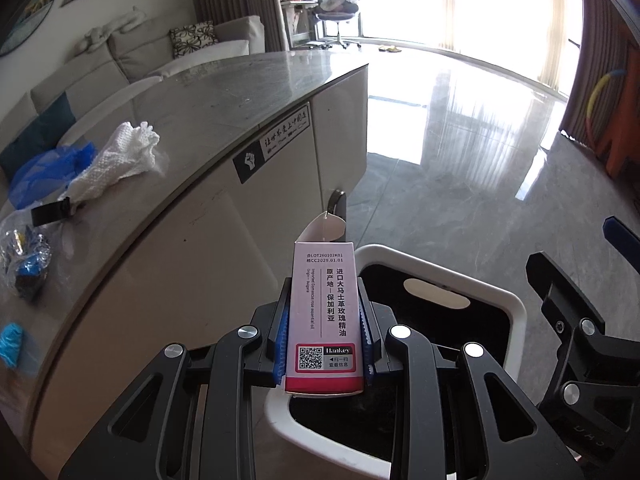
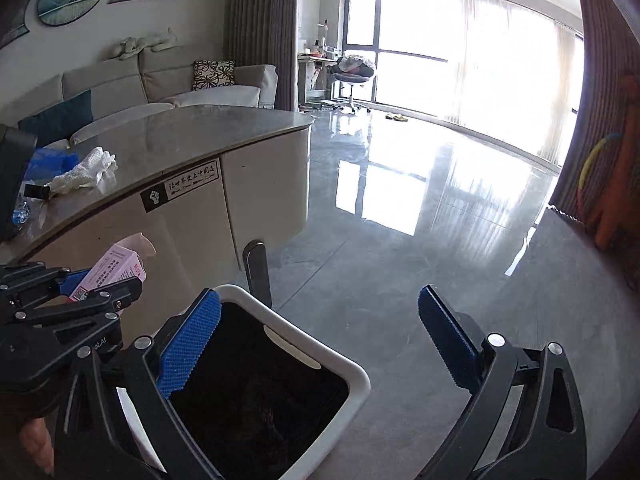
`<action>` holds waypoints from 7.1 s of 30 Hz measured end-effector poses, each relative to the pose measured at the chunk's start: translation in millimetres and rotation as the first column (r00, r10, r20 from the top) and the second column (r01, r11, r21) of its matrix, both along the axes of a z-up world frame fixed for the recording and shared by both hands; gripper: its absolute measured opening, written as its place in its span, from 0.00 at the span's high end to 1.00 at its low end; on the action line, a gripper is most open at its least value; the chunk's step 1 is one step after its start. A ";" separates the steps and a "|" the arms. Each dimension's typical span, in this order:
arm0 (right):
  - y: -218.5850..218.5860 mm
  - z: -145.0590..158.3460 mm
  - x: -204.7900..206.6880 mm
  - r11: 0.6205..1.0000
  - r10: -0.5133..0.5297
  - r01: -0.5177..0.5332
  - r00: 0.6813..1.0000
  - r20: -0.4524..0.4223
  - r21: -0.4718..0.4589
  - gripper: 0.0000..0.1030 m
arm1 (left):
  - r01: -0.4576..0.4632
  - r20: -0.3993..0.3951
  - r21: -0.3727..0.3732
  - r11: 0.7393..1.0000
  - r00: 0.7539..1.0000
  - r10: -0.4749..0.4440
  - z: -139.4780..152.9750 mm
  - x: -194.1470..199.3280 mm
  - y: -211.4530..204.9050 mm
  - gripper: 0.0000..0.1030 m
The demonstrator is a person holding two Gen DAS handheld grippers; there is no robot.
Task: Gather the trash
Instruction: 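Lower the box into the bin and open the left tool, then move both tools back over the coffee table toward the clear plastic bags, then grasp the clear plastic bag with the left tool while the right tool grasps the bag with yellow items, then carry both held plastic bags from the table to the white bin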
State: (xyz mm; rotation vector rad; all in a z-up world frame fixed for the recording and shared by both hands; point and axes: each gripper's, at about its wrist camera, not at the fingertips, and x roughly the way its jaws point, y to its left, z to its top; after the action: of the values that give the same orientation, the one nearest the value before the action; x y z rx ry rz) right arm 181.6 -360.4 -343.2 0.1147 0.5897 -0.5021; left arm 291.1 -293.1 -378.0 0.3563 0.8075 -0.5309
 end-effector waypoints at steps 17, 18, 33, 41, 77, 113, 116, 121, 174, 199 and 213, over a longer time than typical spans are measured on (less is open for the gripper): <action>-13.8 -9.2 -7.6 0.999 -0.008 0.010 0.998 -0.065 0.037 0.05 | 0.084 -0.167 0.042 0.996 0.983 -0.076 -71.0 -3.4 -32.7 0.71; -14.5 -10.0 -6.7 0.999 -0.013 0.016 0.997 -0.075 0.031 0.05 | 0.090 -0.177 0.042 0.995 0.981 -0.081 -74.3 -3.2 -33.8 0.71; -23.3 -14.0 -7.3 0.997 -0.061 0.065 0.993 -0.102 0.030 0.05 | 0.157 -0.361 0.100 0.983 0.926 -0.111 -116.0 4.2 -47.4 0.07; -21.5 -13.2 -7.1 0.998 -0.051 0.053 0.994 -0.100 0.025 0.05 | 0.127 -0.336 0.089 0.988 0.938 -0.091 -103.0 6.9 -40.5 0.06; 134.5 138.4 35.4 0.938 0.346 -0.336 0.916 0.205 -0.084 0.05 | -0.367 0.159 -0.198 0.909 0.903 0.400 134.2 19.5 200.7 0.04; 232.0 95.2 148.5 0.878 0.480 -0.476 0.872 0.094 -0.057 0.05 | -0.574 0.017 -0.141 0.806 0.813 0.582 73.8 172.3 322.4 0.27; 233.8 97.7 145.0 0.876 0.482 -0.478 0.871 0.099 -0.058 0.05 | -0.561 -0.024 -0.101 0.822 0.827 0.561 64.9 177.2 316.2 0.63; 240.5 97.7 144.8 0.869 0.494 -0.489 0.865 0.084 -0.075 0.05 | -0.564 0.006 -0.113 0.818 0.823 0.568 70.8 165.6 318.3 0.86; 319.3 92.8 169.1 0.755 0.652 -0.653 0.757 0.041 0.061 0.78 | -0.544 0.234 -0.150 0.825 0.791 0.565 147.4 93.0 355.3 0.89; 200.5 159.8 42.3 0.883 0.469 -0.464 0.868 0.165 -0.070 0.78 | -0.361 0.239 -0.181 0.915 0.886 0.397 173.7 27.1 248.7 0.89; 107.3 134.5 -30.9 0.973 0.232 -0.228 0.959 0.163 -0.041 0.77 | -0.118 0.158 -0.096 0.988 0.979 0.132 120.6 -33.0 107.5 0.89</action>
State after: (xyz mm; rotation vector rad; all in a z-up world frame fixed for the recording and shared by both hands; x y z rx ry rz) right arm 150.6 -253.2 -208.6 0.0651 0.4264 -0.2693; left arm 258.2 -185.6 -257.5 0.2640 0.6416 -0.4114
